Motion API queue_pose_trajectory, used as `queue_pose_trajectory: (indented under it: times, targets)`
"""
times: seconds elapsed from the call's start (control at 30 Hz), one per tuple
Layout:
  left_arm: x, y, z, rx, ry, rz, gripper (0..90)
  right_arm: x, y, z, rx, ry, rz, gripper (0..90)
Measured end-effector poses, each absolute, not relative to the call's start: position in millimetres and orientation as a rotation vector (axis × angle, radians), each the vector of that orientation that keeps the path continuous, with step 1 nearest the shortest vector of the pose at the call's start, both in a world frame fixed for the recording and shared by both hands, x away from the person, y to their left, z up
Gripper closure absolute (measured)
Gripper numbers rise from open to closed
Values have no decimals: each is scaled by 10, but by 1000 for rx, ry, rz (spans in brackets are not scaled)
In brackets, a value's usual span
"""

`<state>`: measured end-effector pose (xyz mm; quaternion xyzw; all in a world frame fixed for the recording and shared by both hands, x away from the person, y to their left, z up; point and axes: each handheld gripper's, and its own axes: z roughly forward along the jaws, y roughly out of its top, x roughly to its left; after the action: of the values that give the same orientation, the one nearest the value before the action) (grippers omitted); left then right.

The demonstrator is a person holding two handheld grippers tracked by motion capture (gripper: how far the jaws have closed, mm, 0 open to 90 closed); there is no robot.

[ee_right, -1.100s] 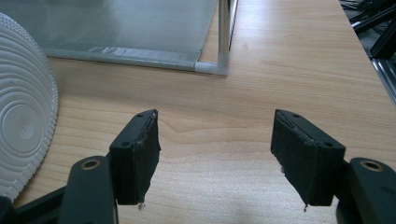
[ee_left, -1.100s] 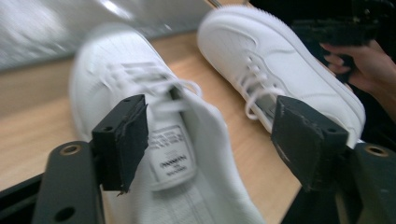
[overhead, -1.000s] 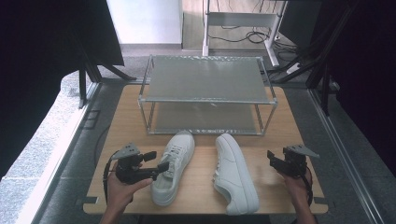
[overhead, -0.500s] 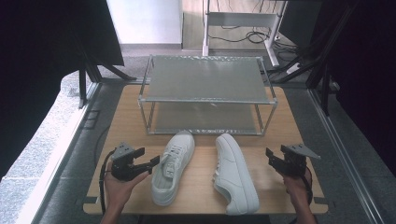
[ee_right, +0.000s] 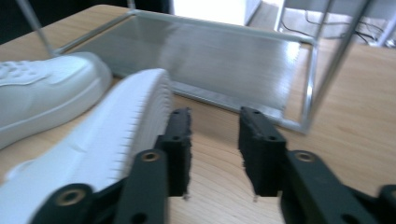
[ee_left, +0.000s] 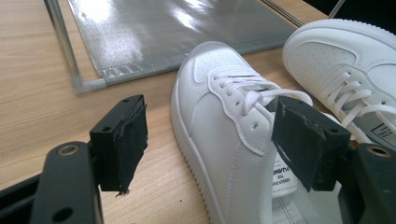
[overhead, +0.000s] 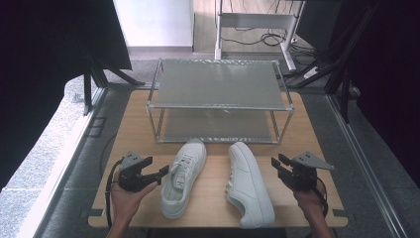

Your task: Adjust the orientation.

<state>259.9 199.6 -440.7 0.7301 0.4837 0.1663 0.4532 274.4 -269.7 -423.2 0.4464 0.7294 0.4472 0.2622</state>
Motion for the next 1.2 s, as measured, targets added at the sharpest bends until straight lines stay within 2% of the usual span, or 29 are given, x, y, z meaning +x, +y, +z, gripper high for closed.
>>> queue_pose_trajectory:
  times: [0.13, 0.27, 0.53, 0.83, 1.2]
  targets:
    - [2600, 1995, -4419, 1800, 1214, 436, 259, 2688, -2559, -4194, 1126, 2053, 1198, 844]
    - [2610, 1992, -4431, 1802, 1215, 426, 259, 2644, -2447, -4164, 1073, 2100, 1214, 890]
    - [2610, 2011, -4432, 1773, 1213, 397, 260, 2554, -2153, -4114, 979, 2177, 1236, 899]
    - [2632, 2018, -4467, 1784, 1229, 372, 262, 2465, -1781, -4230, 867, 2332, 1189, 899]
    - [2639, 2029, -4473, 1770, 1235, 348, 264, 2445, -1622, -4367, 824, 2419, 1074, 899]
